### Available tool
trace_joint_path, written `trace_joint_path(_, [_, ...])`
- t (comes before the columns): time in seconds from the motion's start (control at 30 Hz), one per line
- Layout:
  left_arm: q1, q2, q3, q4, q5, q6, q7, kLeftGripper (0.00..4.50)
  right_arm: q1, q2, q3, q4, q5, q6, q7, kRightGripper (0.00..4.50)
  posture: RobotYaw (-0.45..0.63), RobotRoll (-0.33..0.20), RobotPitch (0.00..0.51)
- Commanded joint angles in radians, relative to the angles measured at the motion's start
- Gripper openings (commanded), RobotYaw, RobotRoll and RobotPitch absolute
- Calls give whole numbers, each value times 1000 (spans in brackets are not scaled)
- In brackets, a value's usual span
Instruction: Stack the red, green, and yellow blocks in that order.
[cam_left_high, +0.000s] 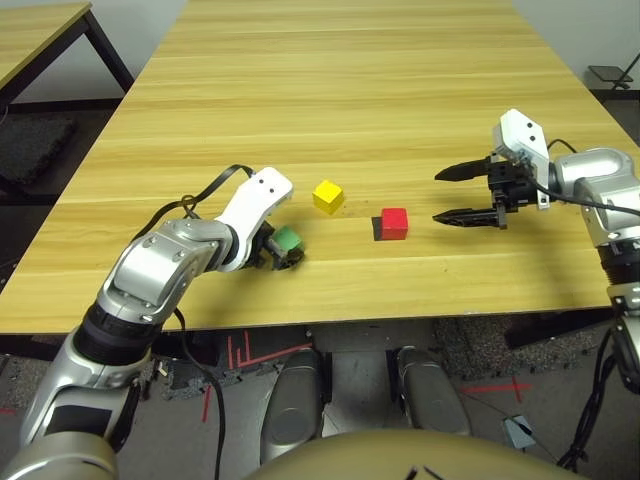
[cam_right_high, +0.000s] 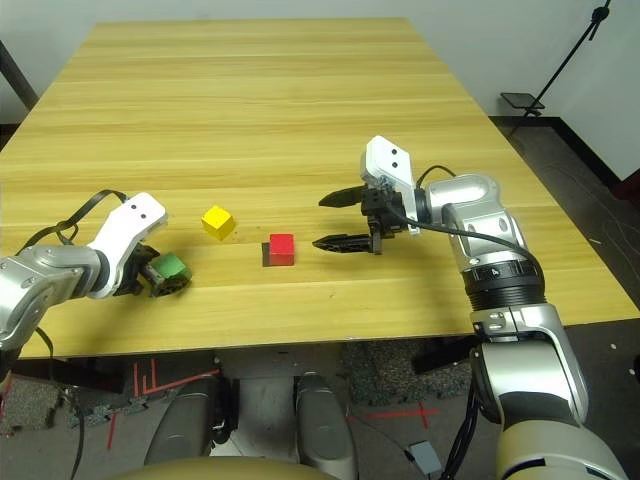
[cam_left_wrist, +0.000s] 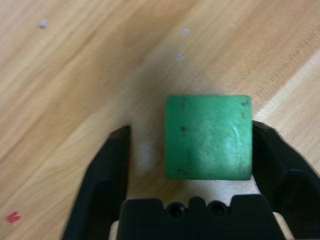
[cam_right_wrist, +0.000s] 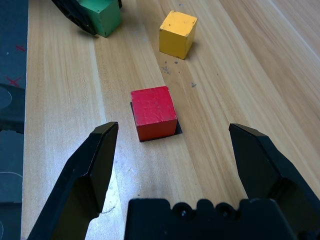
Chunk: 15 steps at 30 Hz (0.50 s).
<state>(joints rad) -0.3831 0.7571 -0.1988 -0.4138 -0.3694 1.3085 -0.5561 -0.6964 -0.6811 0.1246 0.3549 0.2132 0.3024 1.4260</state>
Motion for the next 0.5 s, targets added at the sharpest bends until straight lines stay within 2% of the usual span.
trace_joint_path(0.03, [5,0,-16,-23,-9,-2,-8,2899,8,-6,-9,-11,14,-3,-4,4500,192,-68,81])
trace_joint_path(0.1, [-5,-5,-15,-26,-15,0,-14,2190,9,-9,-12,-12,23,-7,6,4500,191,-66,78])
trace_joint_path(0.13, [-19,-16,-9,-29,-23,3,-18,2106,13,-12,-14,-14,30,-11,17,4500,190,-66,77])
trace_joint_path(0.3, [-132,-41,-9,-27,-74,-29,-87,2114,44,-32,-31,-46,80,-1,72,4500,177,-63,70])
trace_joint_path(0.4, [-251,-53,-62,28,-87,-161,-210,2114,64,-54,-42,-80,98,20,79,4500,160,-62,67])
trace_joint_path(0.47, [-325,-67,-110,101,-60,-239,-267,2114,73,-64,-45,-102,107,33,72,4500,146,-63,65])
trace_joint_path(0.5, [-355,-78,-144,146,-43,-341,-340,2114,79,-67,-47,-117,112,44,66,4500,138,-63,65])
